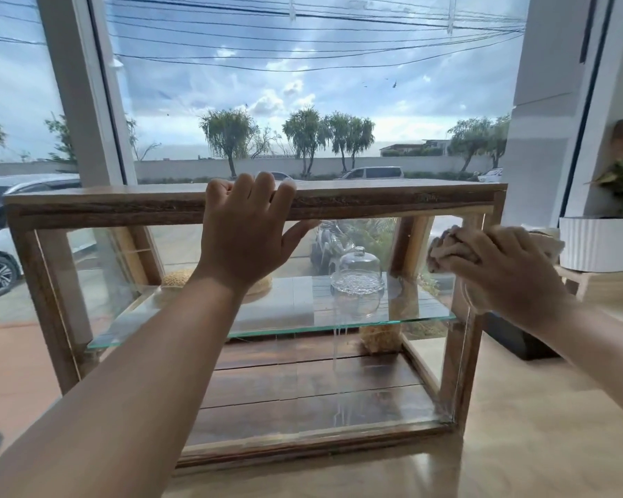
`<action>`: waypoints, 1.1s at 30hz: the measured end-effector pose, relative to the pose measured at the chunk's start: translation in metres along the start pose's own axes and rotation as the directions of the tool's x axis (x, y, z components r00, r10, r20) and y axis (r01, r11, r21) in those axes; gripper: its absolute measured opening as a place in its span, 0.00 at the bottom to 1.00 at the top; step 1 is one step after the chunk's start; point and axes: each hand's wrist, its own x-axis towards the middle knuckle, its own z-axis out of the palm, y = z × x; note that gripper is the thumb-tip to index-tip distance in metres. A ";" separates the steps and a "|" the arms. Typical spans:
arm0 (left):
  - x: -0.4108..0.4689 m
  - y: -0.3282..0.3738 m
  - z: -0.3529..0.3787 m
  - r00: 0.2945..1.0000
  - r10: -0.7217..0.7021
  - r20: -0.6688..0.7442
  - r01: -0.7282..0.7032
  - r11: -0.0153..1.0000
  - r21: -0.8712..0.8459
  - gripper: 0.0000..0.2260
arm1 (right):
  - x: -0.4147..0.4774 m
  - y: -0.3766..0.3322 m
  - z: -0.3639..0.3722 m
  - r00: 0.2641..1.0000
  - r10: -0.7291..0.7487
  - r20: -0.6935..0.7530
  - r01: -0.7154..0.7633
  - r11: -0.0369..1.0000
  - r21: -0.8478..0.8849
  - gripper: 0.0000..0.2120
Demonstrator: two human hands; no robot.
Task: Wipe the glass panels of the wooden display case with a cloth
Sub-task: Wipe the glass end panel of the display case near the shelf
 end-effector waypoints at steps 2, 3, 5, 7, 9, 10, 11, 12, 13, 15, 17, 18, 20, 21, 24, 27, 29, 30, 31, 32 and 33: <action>0.000 0.000 0.000 1.000 -0.001 -0.004 0.001 1.000 -0.002 0.26 | 0.018 0.002 -0.002 0.995 0.092 -0.036 -0.092 0.996 -0.003 0.07; 0.000 0.000 0.000 1.000 0.000 -0.006 0.000 1.000 -0.002 0.25 | 0.024 -0.002 -0.002 0.992 0.117 -0.048 -0.116 0.993 0.016 0.06; 0.000 0.000 0.000 1.000 0.001 -0.012 -0.001 1.000 -0.006 0.25 | 0.023 -0.017 0.002 0.989 0.139 -0.042 -0.136 0.988 0.075 0.08; 0.000 0.001 0.000 1.000 0.001 -0.017 -0.002 1.000 -0.005 0.25 | 0.005 -0.032 0.006 0.995 0.095 -0.004 -0.094 0.989 0.115 0.10; 0.000 0.001 0.000 1.000 0.003 -0.020 -0.003 1.000 -0.005 0.25 | -0.017 -0.044 0.005 0.997 -0.010 0.073 0.000 0.991 0.137 0.14; 0.000 0.000 0.000 1.000 0.002 -0.019 -0.002 1.000 -0.006 0.25 | -0.024 -0.049 0.003 0.992 -0.059 0.114 0.042 0.988 0.150 0.15; 0.000 0.000 0.000 1.000 0.001 -0.016 -0.001 1.000 -0.005 0.25 | -0.028 -0.050 0.000 0.987 -0.089 0.137 0.067 0.984 0.163 0.16; 0.000 0.000 0.000 1.000 0.000 -0.012 0.000 1.000 -0.003 0.25 | -0.025 -0.049 -0.002 0.987 -0.093 0.132 0.070 0.983 0.168 0.16; 0.000 0.000 0.000 1.000 -0.001 -0.008 0.001 1.000 0.001 0.25 | -0.018 -0.045 -0.004 0.993 -0.064 0.103 0.047 0.986 0.162 0.15; 0.000 0.001 0.001 1.000 -0.002 -0.004 0.002 1.000 0.004 0.25 | 0.005 -0.030 -0.006 0.996 0.094 0.002 -0.093 0.985 0.143 0.10; 0.000 0.001 0.000 1.000 -0.001 -0.005 0.001 1.000 0.003 0.25 | 0.025 -0.014 -0.007 0.977 0.210 -0.047 -0.205 0.974 0.099 0.07; 0.000 0.001 0.000 1.000 0.000 -0.007 0.000 1.000 0.003 0.25 | 0.027 -0.011 -0.006 0.975 0.216 -0.042 -0.213 0.974 0.076 0.06; 0.000 0.001 0.000 1.000 0.003 -0.009 -0.003 1.000 0.004 0.26 | 0.016 -0.015 0.001 0.976 0.216 -0.014 -0.214 0.974 0.074 0.07; 0.000 0.001 0.000 1.000 0.001 -0.008 -0.001 1.000 0.008 0.26 | 0.006 -0.021 0.003 0.973 0.231 0.014 -0.231 0.968 0.098 0.09; 0.000 0.001 0.000 1.000 -0.001 -0.010 0.002 1.000 0.013 0.26 | -0.028 -0.044 0.006 0.960 0.247 0.131 -0.267 0.949 0.167 0.18; 0.000 0.000 0.000 1.000 0.001 -0.010 -0.001 1.000 0.011 0.26 | -0.037 -0.051 0.002 0.960 0.220 0.171 -0.253 0.946 0.204 0.20; -0.001 0.000 0.001 1.000 -0.002 -0.015 0.002 1.000 0.012 0.26 | -0.019 -0.043 0.001 0.960 0.266 0.089 -0.279 0.939 0.201 0.14; -0.001 0.000 0.001 1.000 -0.001 -0.017 0.001 1.000 0.013 0.26 | -0.005 -0.037 0.000 0.949 0.314 0.037 -0.316 0.931 0.183 0.10; -0.001 0.000 0.002 1.000 0.001 -0.019 0.000 1.000 0.013 0.25 | 0.007 -0.030 0.000 0.931 0.365 -0.006 -0.359 0.919 0.160 0.08; -0.001 0.000 0.002 1.000 0.003 -0.021 -0.002 1.000 0.012 0.25 | 0.016 -0.026 0.001 0.915 0.401 -0.034 -0.393 0.909 0.139 0.08; -0.001 0.000 0.001 1.000 0.004 -0.020 -0.004 1.000 0.011 0.25 | 0.019 -0.025 0.003 0.905 0.422 -0.049 -0.414 0.902 0.127 0.07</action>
